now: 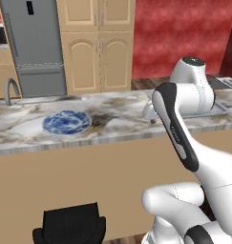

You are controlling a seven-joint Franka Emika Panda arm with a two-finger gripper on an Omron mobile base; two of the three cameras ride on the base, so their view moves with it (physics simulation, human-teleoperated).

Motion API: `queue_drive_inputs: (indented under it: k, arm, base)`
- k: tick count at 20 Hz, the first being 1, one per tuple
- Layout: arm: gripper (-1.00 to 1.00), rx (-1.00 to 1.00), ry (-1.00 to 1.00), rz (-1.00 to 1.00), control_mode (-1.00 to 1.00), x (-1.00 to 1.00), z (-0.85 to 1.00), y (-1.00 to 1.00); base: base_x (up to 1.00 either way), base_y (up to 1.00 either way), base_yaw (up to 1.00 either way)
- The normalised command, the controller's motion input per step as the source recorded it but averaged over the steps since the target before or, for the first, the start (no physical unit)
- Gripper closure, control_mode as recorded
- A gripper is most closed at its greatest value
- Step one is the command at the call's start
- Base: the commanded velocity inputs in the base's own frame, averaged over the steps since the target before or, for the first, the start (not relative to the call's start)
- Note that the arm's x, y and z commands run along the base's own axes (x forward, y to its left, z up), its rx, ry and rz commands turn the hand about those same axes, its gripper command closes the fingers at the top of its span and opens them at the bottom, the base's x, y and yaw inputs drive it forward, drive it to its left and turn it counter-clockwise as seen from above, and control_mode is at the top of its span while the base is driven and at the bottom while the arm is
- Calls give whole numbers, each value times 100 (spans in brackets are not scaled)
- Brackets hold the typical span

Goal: Create a steak meal by picking up the steak and asparagus from the tray and placing them on the plate. Leave the pickle on the tray.

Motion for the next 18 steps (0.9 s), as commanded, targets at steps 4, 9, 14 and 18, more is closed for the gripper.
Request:
queue_drive_inputs:
  k: [4, 9, 14, 18]
  arm:
    - [-100, 0, -12, -2, -100, 0, 17, 3]
    - [-100, 0, -20, -1, -100, 0, 34, -24]
    - [-100, 0, -9, -1, -100, 0, 27, -36]
    - [-100, 2, -1, 0, -100, 1, 18, -38]
  base:
    - [0, 0, 0]
    - [0, 0, 0]
    - [0, 0, 0]
    - [0, 0, 0]
